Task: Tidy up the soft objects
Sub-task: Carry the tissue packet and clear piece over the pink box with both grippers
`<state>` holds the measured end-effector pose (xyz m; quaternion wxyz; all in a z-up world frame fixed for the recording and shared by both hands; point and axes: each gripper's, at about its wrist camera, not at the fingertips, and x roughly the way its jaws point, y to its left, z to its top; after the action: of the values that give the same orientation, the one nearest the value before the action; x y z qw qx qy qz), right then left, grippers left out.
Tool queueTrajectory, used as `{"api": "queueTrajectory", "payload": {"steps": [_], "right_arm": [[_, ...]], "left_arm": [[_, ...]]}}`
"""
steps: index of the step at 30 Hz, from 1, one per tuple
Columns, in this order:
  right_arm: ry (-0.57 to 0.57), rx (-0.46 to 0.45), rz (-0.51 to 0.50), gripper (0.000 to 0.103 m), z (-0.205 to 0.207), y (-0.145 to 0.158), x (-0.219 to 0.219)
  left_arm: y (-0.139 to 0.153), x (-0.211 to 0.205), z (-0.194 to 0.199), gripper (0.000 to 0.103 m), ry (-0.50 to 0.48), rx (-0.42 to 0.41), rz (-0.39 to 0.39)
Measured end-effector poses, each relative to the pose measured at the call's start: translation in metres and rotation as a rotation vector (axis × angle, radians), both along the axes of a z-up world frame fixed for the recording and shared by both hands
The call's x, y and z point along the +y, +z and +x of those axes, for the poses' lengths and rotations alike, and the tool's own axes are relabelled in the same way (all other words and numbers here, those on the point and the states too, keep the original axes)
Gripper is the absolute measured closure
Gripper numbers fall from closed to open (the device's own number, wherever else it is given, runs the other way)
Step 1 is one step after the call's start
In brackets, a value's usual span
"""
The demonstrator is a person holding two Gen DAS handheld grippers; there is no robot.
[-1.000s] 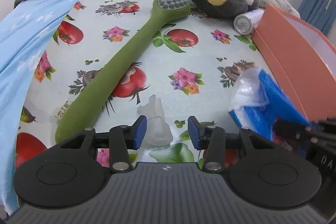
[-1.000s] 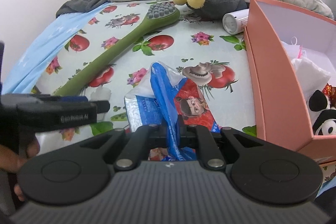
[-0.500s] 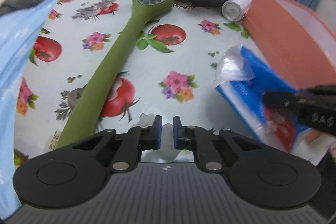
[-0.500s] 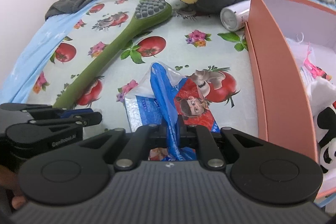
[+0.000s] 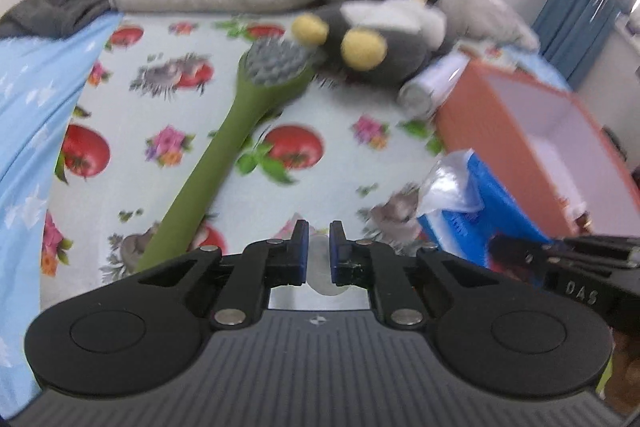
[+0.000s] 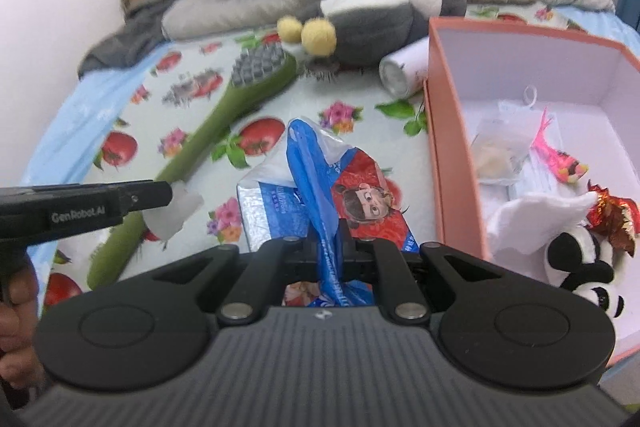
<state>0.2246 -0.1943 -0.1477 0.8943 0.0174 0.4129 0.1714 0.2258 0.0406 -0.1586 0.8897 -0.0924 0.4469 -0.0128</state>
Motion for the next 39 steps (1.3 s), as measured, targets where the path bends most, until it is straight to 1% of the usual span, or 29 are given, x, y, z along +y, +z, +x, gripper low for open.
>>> {"api": "queueTrajectory", "payload": {"steps": [2,4,6,10,15,16,20,23,27,31,34,39], "right_arm": [[-0.009,-0.039,0.012,0.093,-0.011,0.01,-0.009],[-0.011,-0.056,0.03,0.093,-0.022,0.021,-0.016],[0.006,-0.076,0.025,0.093,-0.031,0.032,-0.019],[-0.018,-0.092,0.059,0.093,-0.044,0.051,-0.028],[-0.026,-0.138,0.091,0.093,-0.067,0.075,-0.032],[-0.024,-0.151,0.103,0.093,-0.072,0.082,-0.034],[-0.027,-0.207,0.091,0.093,-0.092,0.104,-0.036],[-0.044,-0.24,0.079,0.093,-0.105,0.118,-0.038],[-0.068,-0.245,0.077,0.093,-0.123,0.124,-0.044],[-0.105,-0.239,0.075,0.093,-0.141,0.123,-0.054],[-0.136,-0.229,0.077,0.093,-0.152,0.121,-0.062],[-0.185,-0.215,0.07,0.093,-0.16,0.115,-0.086]], "left_arm": [[0.009,-0.006,-0.01,0.09,0.002,-0.058,-0.02],[0.02,-0.012,-0.022,0.09,-0.01,-0.107,-0.045],[0.032,-0.019,-0.034,0.09,-0.01,-0.13,-0.039],[0.052,-0.029,-0.055,0.09,-0.019,-0.149,-0.071],[0.071,-0.038,-0.076,0.09,-0.024,-0.169,-0.101],[0.076,-0.042,-0.08,0.09,-0.035,-0.175,-0.103],[0.096,-0.055,-0.099,0.09,-0.09,-0.207,-0.089],[0.108,-0.06,-0.111,0.09,-0.097,-0.227,-0.086],[0.122,-0.058,-0.126,0.09,-0.088,-0.257,-0.107],[0.133,-0.062,-0.142,0.09,-0.111,-0.262,-0.109],[0.137,-0.068,-0.153,0.09,-0.139,-0.273,-0.1],[0.137,-0.081,-0.163,0.09,-0.165,-0.26,-0.13]]}}
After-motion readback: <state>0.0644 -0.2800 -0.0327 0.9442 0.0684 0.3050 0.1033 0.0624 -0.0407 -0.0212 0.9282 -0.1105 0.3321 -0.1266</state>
